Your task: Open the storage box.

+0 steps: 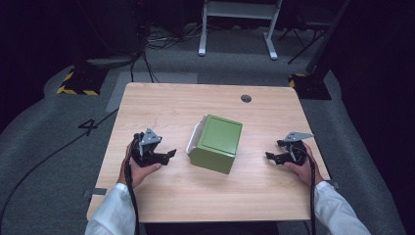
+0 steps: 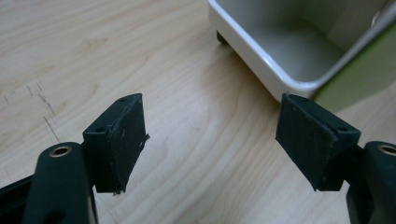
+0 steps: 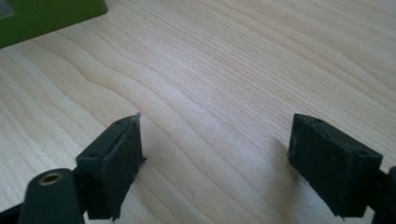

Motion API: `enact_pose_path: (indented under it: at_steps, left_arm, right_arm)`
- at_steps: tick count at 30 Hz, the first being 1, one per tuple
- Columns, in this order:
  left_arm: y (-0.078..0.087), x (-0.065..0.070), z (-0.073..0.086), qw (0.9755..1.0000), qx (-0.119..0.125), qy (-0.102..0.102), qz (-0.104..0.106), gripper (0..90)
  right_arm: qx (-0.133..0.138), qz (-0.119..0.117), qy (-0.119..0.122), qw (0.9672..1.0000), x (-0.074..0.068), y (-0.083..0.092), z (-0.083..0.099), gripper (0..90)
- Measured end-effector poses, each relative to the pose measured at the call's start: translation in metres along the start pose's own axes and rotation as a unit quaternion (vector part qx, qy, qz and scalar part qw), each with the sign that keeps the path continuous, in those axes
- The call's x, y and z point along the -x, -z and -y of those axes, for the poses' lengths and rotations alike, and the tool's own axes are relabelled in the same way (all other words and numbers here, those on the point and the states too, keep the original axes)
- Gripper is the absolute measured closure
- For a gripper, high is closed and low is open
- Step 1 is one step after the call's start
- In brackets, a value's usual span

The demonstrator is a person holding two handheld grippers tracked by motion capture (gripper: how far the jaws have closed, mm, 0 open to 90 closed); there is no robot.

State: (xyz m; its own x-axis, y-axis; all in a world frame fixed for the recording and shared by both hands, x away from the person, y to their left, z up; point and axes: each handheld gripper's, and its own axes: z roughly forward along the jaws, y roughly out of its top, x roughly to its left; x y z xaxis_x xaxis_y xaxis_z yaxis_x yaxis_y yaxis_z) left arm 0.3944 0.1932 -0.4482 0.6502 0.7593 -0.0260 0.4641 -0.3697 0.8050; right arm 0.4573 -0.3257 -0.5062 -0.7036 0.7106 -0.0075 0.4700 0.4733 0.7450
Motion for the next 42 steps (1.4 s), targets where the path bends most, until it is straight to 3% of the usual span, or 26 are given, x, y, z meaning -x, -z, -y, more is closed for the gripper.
enact_pose_path:
  at_steps: [9,16,31,34,36,37,42]
  left_arm:
    - [0.0,-0.002,-0.029,0.9987,0.05,0.003,-0.005,24.5]
    - [-0.01,0.001,-0.04,0.9985,0.054,0.002,0.007,26.1]
    - [-0.052,0.016,-0.043,0.9987,0.004,-0.017,0.048,28.6]
    - [-0.057,0.018,-0.042,0.9988,-0.009,-0.026,0.041,29.0]
    - [-0.061,0.019,-0.04,0.9988,-0.014,-0.023,0.041,32.9]
    - [-0.064,0.019,-0.038,0.9989,-0.024,-0.022,0.033,32.1]
    - [-0.071,0.016,-0.032,0.9979,-0.051,-0.021,0.034,33.9]
  right_arm:
    - [0.0,0.0,0.001,1.0,0.0,0.0,0.0,17.7]
    - [0.0,0.0,0.001,1.0,0.0,0.0,0.0,17.7]
    - [0.0,0.0,0.001,1.0,0.0,0.001,0.001,17.7]
    - [0.0,0.0,0.001,1.0,0.0,0.001,0.001,17.7]
    - [0.0,-0.001,0.001,1.0,0.0,0.001,0.001,17.7]
    - [0.0,0.0,0.001,1.0,0.0,0.001,0.001,17.7]
    - [0.0,0.0,0.001,1.0,0.0,0.001,0.001,17.7]
